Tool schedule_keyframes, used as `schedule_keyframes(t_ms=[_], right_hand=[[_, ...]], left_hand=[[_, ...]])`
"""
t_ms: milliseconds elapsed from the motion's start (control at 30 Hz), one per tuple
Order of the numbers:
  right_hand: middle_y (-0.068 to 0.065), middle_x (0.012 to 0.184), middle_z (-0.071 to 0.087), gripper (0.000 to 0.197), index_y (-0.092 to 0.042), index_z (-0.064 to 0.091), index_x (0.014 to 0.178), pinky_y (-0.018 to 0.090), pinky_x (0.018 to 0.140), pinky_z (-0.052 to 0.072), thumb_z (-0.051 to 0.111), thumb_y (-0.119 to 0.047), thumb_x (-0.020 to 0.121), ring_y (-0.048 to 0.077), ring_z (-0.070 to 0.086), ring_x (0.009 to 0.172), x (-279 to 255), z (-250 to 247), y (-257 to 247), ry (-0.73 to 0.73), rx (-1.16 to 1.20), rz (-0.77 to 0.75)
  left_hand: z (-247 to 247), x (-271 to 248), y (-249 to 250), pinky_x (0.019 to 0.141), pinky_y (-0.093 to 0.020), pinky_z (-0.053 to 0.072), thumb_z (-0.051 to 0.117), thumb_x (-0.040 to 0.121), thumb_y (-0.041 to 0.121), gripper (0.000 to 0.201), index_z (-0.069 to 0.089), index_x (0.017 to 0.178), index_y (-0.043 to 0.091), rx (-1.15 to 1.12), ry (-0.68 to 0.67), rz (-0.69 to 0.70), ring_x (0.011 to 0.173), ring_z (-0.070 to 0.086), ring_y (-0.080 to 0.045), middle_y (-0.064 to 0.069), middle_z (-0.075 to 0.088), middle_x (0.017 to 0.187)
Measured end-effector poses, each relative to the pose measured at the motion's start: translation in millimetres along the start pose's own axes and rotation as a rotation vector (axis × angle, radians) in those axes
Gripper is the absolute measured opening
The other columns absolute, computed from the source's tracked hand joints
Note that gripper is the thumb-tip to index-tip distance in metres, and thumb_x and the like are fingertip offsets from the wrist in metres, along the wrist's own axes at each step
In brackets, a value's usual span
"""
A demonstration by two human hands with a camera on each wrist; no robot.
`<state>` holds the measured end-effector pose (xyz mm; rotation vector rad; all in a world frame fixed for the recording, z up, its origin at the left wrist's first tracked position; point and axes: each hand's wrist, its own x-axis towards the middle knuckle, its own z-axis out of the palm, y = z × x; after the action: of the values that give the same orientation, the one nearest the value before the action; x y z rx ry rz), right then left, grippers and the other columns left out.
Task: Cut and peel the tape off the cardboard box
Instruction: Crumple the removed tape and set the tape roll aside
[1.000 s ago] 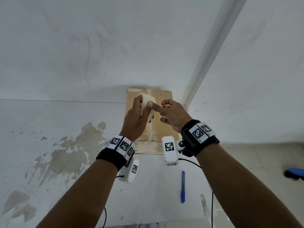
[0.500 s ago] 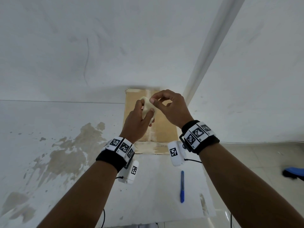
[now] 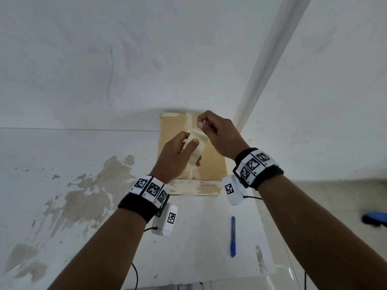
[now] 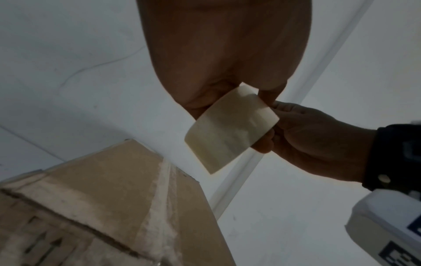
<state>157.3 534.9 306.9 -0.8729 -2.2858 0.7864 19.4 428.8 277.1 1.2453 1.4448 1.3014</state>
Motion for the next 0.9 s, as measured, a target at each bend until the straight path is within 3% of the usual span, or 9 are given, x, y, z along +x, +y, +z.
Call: schedule_keyframes(t_ms=[67,167,267,367,500,667,733,800,900], right_hand=[[-0.005,0.064,0.045,0.014,-0.011,0.060,0.098,0.020,0.057,0.036,0.050,-0.021,0.103,0.008,0.037,0.055,0.3,-1.5,2.4,-0.014,0.016,0.032],[0.003,0.077,0.063,0.026,-0.013,0.065,0.100,0.034,0.067,0.047,0.046,-0.029,0.105,0.021,0.054,0.068,0.8,-2.0,4.9,-0.037,0.040,0.091],[-0.005,0.082,0.064,0.040,-0.015,0.067,0.095,0.032,0.077,0.049,0.039,-0.041,0.106,0.012,0.058,0.075,-1.0,-0.6,4.0,0.002,0.101,0.147],[-0.001,0.074,0.063,0.030,-0.013,0.064,0.085,0.024,0.067,0.045,0.056,-0.037,0.099,0.009,0.053,0.066,-3.0,1.9,6.3,0.052,0.109,0.100],[0.016,0.064,0.058,0.023,-0.009,0.065,0.081,0.027,0.056,0.040,0.065,-0.028,0.095,0.013,0.043,0.055,-2.4,0.9,14.6,0.075,0.092,0.055],[0.002,0.057,0.044,0.033,-0.011,0.063,0.080,0.024,0.055,0.036,0.062,-0.040,0.095,0.010,0.036,0.051,-5.7,0.6,24.5,0.042,0.063,0.153],[-0.001,0.067,0.056,0.048,-0.012,0.063,0.086,0.027,0.060,0.043,0.051,-0.058,0.095,0.011,0.048,0.058,-12.2,0.0,25.7,0.094,0.111,0.311],[-0.001,0.097,0.066,0.059,-0.014,0.058,0.108,0.032,0.072,0.053,0.036,-0.067,0.094,0.014,0.063,0.083,-23.7,1.8,28.0,0.043,0.233,0.467],[0.006,0.135,0.052,0.068,-0.018,0.036,0.138,0.041,0.086,0.060,0.046,-0.065,0.090,0.020,0.060,0.114,-50.4,13.9,33.8,-0.127,0.513,0.531]], left_hand=[[1.1,0.5,0.9,0.061,-0.021,0.054,0.051,0.103,0.027,0.019,0.061,0.107,0.011,0.036,0.005,0.017,0.062,0.074,-0.022,-0.007,0.074,0.072],[2.6,2.8,3.1,0.060,-0.019,0.053,0.052,0.103,0.028,0.021,0.060,0.108,0.010,0.079,0.025,0.042,0.061,0.074,-0.020,-0.006,0.075,0.072],[5.1,4.0,3.3,0.060,-0.019,0.054,0.053,0.102,0.028,0.021,0.060,0.107,0.009,0.092,0.034,0.044,0.060,0.074,-0.019,-0.006,0.075,0.071],[7.8,2.0,0.9,0.062,-0.021,0.055,0.054,0.102,0.030,0.022,0.061,0.109,0.009,0.098,0.025,0.033,0.061,0.074,-0.019,-0.005,0.075,0.072],[11.4,-0.6,-2.2,0.064,-0.022,0.055,0.052,0.102,0.034,0.025,0.061,0.109,0.012,0.108,0.003,0.016,0.064,0.075,-0.018,-0.006,0.076,0.073],[17.0,2.2,-7.6,0.063,-0.024,0.055,0.050,0.103,0.037,0.029,0.061,0.109,0.011,0.142,0.007,0.004,0.064,0.075,-0.017,-0.006,0.076,0.073],[21.1,2.6,-6.8,0.061,-0.021,0.055,0.049,0.104,0.035,0.029,0.059,0.110,0.008,0.100,0.020,-0.021,0.065,0.075,-0.015,-0.006,0.076,0.074],[26.5,4.1,-6.8,0.062,-0.021,0.053,0.046,0.105,0.031,0.029,0.057,0.105,0.005,0.019,0.060,-0.068,0.066,0.070,-0.012,-0.001,0.074,0.076],[36.4,10.9,-7.8,0.073,-0.039,0.048,0.045,0.098,0.030,0.027,0.058,0.095,0.006,-0.259,0.174,-0.209,0.079,0.059,-0.020,-0.009,0.062,0.087]])
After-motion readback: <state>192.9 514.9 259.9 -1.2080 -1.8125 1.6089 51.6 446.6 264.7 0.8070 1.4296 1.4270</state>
